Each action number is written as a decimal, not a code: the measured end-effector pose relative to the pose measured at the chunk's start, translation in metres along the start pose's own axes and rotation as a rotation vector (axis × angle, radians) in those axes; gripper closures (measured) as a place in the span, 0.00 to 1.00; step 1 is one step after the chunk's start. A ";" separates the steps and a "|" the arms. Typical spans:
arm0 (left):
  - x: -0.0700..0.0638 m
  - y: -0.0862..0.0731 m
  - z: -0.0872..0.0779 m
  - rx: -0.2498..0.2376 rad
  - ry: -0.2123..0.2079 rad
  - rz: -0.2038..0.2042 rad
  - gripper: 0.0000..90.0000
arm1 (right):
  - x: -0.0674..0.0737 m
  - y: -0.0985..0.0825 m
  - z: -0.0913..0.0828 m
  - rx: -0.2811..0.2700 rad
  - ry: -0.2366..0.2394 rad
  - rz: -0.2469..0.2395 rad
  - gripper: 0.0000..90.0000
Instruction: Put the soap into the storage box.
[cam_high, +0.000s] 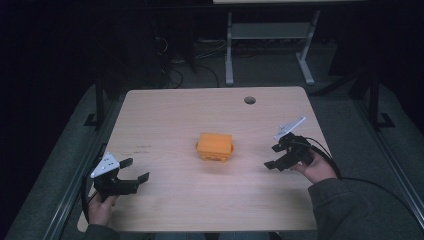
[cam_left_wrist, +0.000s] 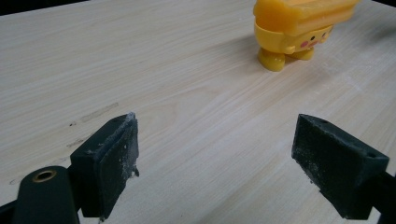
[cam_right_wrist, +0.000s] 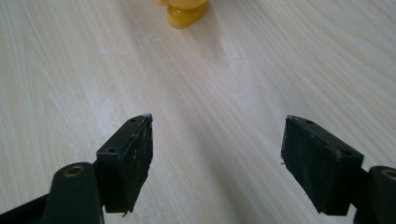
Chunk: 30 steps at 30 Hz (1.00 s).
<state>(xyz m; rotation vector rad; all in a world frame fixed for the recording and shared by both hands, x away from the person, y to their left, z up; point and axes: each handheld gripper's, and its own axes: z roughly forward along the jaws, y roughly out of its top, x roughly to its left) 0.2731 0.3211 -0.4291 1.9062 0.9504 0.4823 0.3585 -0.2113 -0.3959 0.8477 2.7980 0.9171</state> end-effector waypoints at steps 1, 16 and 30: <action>0.000 0.000 0.000 0.000 0.000 0.000 0.16 | 0.000 -0.002 0.000 0.001 -0.002 0.001 0.27; -0.002 -0.001 0.002 0.003 0.000 0.002 0.16 | 0.007 -0.041 -0.002 -0.024 -0.004 0.050 0.27; -0.002 -0.001 0.001 0.015 0.000 0.017 0.16 | 0.034 -0.086 0.002 -0.132 -0.067 0.114 0.21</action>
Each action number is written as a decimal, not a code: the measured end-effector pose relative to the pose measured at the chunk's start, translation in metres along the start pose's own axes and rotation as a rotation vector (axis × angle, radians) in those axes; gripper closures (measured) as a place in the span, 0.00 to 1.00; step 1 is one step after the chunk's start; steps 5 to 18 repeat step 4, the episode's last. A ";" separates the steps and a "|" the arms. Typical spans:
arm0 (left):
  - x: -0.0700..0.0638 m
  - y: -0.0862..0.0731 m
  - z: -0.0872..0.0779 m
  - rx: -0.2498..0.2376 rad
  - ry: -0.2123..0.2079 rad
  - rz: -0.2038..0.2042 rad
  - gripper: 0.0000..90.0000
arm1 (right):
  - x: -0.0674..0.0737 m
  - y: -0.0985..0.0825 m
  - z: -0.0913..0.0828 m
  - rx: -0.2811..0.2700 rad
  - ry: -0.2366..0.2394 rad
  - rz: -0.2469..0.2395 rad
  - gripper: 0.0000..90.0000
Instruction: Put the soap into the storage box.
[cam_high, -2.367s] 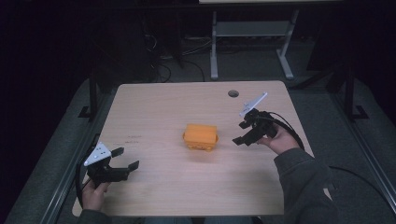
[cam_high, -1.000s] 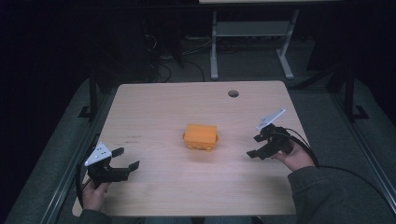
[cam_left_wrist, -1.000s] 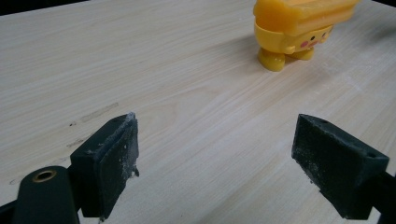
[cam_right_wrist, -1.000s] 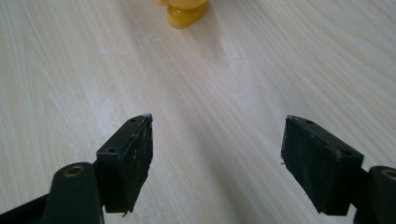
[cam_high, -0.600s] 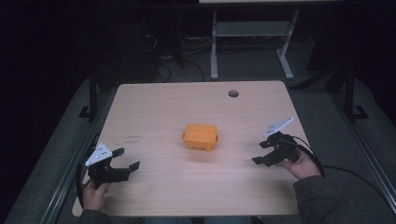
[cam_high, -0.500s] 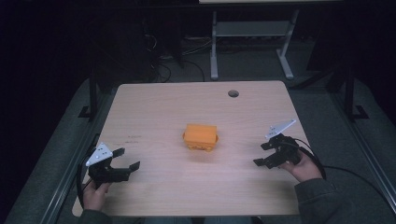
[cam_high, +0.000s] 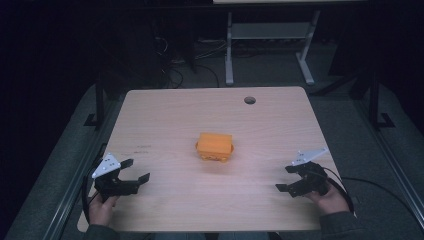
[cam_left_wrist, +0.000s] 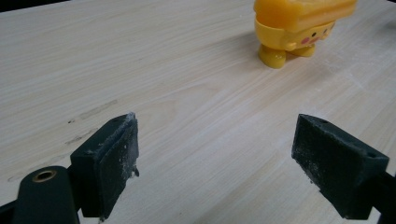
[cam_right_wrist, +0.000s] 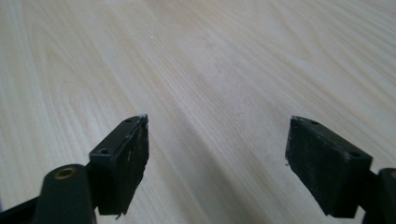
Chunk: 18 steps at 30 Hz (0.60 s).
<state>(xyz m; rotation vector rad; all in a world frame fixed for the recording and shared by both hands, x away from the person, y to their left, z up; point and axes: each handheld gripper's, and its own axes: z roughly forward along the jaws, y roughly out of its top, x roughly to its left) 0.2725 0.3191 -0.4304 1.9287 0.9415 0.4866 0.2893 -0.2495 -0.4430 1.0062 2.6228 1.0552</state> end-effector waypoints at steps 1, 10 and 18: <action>0.000 0.000 0.000 0.000 -0.001 0.002 0.16 | 0.003 -0.008 -0.001 -0.057 0.009 0.028 0.22; 0.000 0.001 0.001 0.000 -0.002 -0.004 0.16 | 0.014 -0.018 -0.004 -0.083 -0.033 0.029 0.17; 0.000 0.001 0.001 0.000 -0.002 -0.004 0.16 | 0.014 -0.018 -0.004 -0.083 -0.033 0.029 0.17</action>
